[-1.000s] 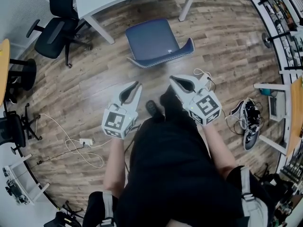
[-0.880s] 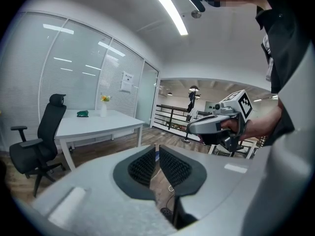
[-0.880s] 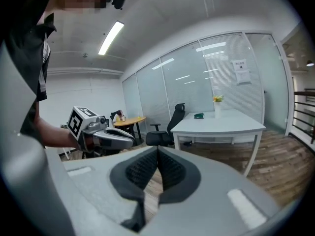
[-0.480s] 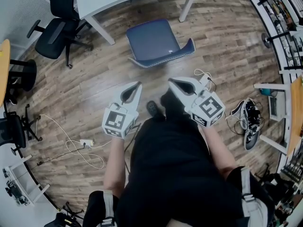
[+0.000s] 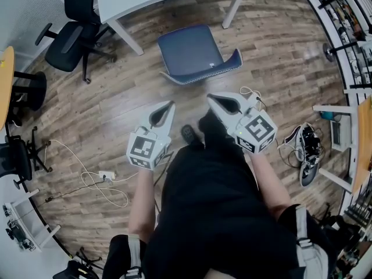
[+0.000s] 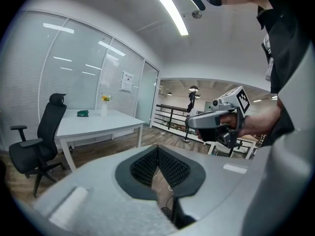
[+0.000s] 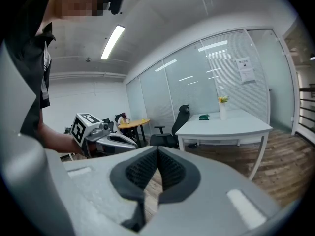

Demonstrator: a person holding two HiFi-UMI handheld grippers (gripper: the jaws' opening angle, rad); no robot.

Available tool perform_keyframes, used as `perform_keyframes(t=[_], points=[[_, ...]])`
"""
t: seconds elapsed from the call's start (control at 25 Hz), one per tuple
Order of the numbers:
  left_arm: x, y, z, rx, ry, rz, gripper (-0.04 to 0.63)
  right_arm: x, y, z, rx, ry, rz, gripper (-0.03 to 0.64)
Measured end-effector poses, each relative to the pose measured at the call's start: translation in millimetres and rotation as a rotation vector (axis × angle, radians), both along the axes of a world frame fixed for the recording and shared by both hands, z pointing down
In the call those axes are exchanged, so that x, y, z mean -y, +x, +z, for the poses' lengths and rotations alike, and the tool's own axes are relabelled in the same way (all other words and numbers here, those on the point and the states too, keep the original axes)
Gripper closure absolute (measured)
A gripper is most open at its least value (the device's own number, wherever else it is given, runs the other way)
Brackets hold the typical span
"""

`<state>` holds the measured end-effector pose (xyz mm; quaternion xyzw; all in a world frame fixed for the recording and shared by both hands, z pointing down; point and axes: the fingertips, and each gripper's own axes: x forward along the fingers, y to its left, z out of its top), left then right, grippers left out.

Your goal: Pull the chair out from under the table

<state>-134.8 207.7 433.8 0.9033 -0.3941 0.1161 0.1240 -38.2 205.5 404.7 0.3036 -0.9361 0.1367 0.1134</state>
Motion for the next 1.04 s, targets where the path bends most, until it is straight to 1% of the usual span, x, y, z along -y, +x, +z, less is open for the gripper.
perform_keyframes(t=[0.12,0.32,0.56,0.84,1.04], points=[[-2,1,3,-0.004,-0.007,0.004,0.584,-1,0,3,-0.026,0.008,-0.006,0.617],[-5,1,10,-0.004,-0.034,0.002,0.584,-4,0,6,-0.038,0.012,-0.005,0.617],[-7,7,7,0.0,-0.035,0.026,0.584,-6,5,8,-0.055,0.011,0.006,0.617],[-9,9,7,0.009,-0.042,0.025,0.584,-10,7,9,-0.07,0.019,-0.004,0.617],[-10,12,4,0.002,-0.014,0.036,0.584,-13,8,11,-0.076,0.021,-0.006,0.617]])
